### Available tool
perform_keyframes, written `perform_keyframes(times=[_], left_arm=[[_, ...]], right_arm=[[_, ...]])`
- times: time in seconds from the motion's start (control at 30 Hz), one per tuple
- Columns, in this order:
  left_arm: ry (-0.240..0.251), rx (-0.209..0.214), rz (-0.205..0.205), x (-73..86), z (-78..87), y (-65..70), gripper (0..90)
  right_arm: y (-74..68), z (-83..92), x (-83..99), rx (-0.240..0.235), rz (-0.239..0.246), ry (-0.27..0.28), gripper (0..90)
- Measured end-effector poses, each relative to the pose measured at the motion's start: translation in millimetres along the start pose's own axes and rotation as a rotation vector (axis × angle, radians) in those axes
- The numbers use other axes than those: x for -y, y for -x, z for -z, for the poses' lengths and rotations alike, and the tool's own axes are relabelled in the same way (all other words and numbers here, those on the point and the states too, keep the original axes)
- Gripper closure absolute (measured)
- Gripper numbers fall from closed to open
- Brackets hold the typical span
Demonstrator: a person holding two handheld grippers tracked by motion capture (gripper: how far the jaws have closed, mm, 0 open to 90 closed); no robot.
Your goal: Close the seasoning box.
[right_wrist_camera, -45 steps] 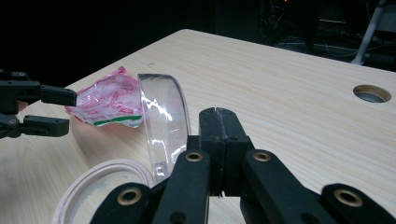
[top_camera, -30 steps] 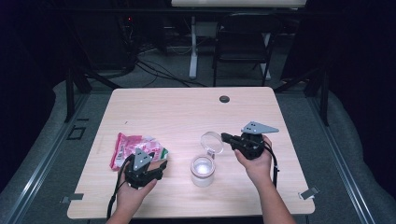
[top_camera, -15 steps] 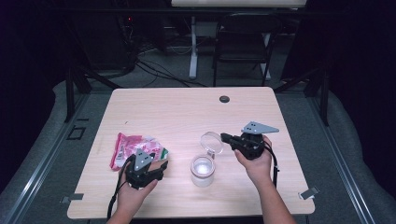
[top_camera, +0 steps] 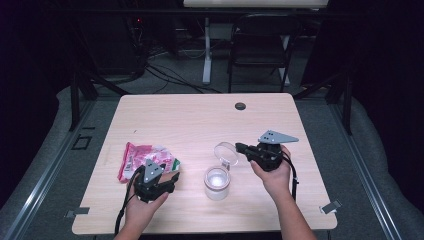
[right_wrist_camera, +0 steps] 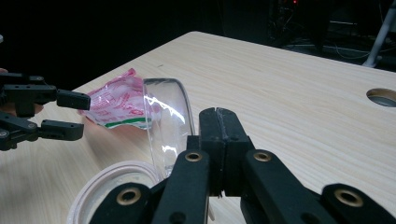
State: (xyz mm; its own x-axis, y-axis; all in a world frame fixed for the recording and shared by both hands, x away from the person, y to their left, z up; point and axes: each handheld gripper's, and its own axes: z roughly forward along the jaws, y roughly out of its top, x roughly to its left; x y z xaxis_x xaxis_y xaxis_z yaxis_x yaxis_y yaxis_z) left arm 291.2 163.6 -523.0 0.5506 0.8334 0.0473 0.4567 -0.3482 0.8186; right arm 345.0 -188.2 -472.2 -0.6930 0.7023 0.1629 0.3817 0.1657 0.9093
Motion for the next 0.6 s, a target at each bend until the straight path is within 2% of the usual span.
perform_keyframes(times=[0.37, 0.6], left_arm=[[0.001, -0.004, 0.007, 0.4, 0.3, -2.5, 41.8], [0.000, -0.007, 0.006, 0.6, 0.1, -3.1, 41.8]], right_arm=[[-5.2, -0.3, -2.7, -0.014, 0.018, 0.006, 90.0], [-14.2, -7.9, -1.8, -0.032, 0.047, -0.024, 89.3]])
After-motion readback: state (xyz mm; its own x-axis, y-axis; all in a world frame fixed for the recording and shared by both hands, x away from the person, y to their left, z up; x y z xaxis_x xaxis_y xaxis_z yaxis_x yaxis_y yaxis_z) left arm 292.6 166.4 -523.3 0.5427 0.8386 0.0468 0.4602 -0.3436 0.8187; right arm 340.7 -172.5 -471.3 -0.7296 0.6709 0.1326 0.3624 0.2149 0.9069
